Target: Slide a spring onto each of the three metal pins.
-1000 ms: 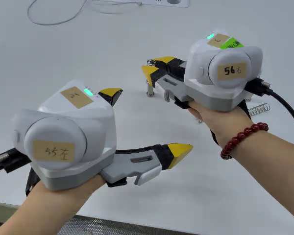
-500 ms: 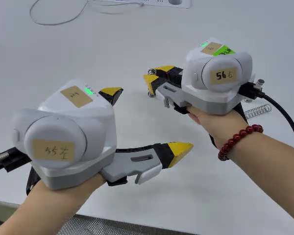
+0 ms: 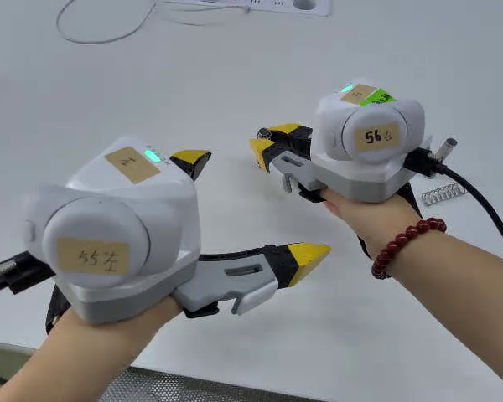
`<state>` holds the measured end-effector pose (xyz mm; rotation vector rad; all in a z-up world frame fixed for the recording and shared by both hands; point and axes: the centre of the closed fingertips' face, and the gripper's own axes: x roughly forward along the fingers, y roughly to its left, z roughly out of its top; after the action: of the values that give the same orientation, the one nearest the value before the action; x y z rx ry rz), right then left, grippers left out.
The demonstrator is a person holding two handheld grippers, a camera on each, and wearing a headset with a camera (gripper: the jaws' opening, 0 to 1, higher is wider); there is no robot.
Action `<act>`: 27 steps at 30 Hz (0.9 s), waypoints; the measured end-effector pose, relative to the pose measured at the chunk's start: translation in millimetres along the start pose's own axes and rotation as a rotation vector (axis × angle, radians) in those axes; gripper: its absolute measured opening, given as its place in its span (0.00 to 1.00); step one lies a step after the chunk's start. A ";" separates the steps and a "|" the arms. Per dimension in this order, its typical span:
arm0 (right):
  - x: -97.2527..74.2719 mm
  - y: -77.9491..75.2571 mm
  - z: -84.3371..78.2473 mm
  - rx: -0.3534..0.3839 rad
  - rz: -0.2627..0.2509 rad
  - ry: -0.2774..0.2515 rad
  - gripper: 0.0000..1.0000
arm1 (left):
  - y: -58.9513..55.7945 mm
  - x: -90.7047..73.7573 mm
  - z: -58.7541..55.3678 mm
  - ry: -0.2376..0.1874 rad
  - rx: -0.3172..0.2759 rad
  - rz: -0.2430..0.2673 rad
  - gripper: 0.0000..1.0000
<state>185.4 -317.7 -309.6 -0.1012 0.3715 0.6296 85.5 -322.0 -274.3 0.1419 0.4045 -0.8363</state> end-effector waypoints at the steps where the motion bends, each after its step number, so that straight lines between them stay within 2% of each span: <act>1: -0.1 -0.1 0.1 0.001 -0.001 0.000 0.12 | 0.1 0.0 -0.1 0.001 0.000 0.000 0.93; 10: -1.7 5.6 1.6 0.026 0.021 0.004 0.18 | 1.3 -0.8 -1.1 0.005 0.002 0.004 0.93; 19: -9.6 6.1 17.2 0.040 0.031 -0.031 0.25 | 0.6 -0.9 -0.8 0.007 0.002 0.003 0.92; 27: -21.2 5.9 25.7 0.052 0.028 -0.033 0.32 | 1.9 -1.0 0.2 0.010 0.006 0.006 0.92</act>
<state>174.0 -319.6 -277.8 -0.0360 0.3578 0.6479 86.3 -320.1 -273.8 0.1527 0.4107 -0.8314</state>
